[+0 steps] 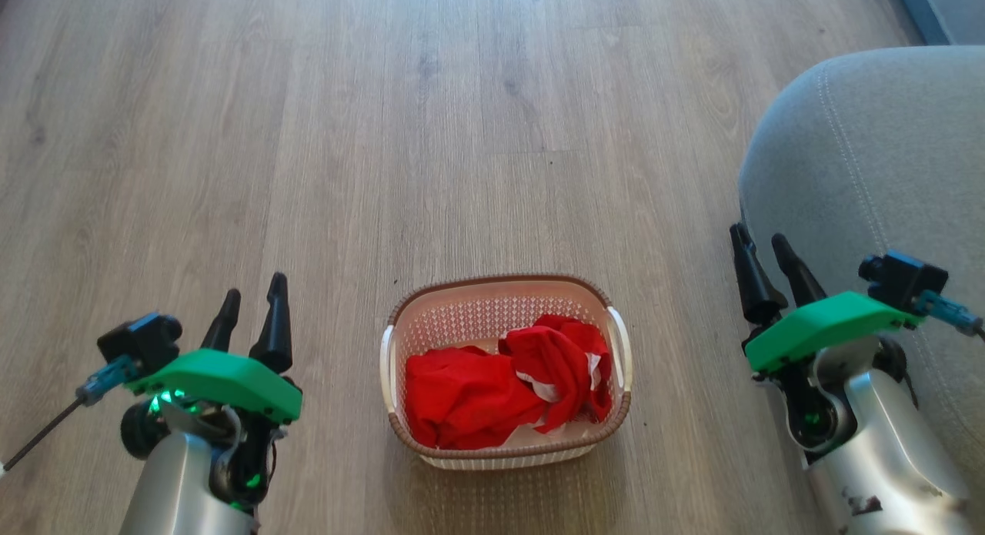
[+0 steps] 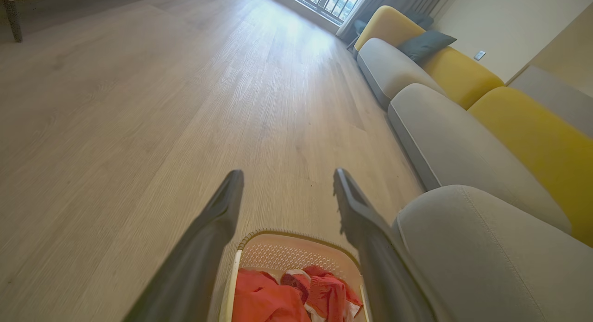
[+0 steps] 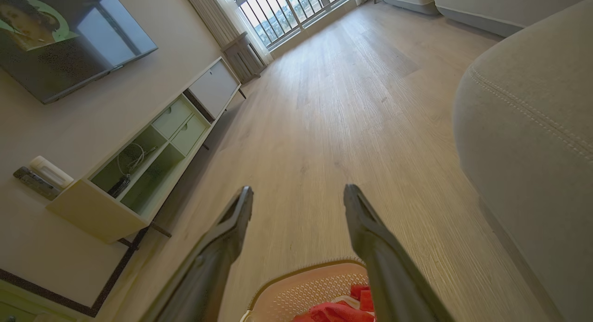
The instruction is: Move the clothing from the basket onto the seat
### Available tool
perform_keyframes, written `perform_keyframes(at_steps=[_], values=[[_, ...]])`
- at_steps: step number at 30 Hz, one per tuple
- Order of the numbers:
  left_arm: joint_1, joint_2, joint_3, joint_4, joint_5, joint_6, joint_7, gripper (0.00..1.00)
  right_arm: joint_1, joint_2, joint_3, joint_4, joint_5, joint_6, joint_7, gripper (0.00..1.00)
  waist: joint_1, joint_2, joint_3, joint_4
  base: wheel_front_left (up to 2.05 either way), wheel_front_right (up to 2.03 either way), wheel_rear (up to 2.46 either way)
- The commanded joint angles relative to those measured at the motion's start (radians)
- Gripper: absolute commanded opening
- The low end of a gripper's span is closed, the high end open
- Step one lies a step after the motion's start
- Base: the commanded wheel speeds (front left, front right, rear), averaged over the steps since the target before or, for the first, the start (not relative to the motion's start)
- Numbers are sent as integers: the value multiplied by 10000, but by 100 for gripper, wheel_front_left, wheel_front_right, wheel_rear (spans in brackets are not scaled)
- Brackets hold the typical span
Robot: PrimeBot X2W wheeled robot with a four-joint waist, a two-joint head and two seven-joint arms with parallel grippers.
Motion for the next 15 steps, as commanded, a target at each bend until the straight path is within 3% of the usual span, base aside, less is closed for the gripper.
perform_keyframes(at_steps=[1, 15], values=[[-681, 250, 161, -277, 379, 61, -170, 100, -675, -183, 201, -269, -345, 5, -150, 100, 0, 0, 10, 1, 0, 0, 0], [-1110, 314, 93, -197, 2078, 287, -579, 100, -1104, -277, 344, -171, -2018, 5, -565, 100, 0, 0, 91, -34, 0, 0, 0]])
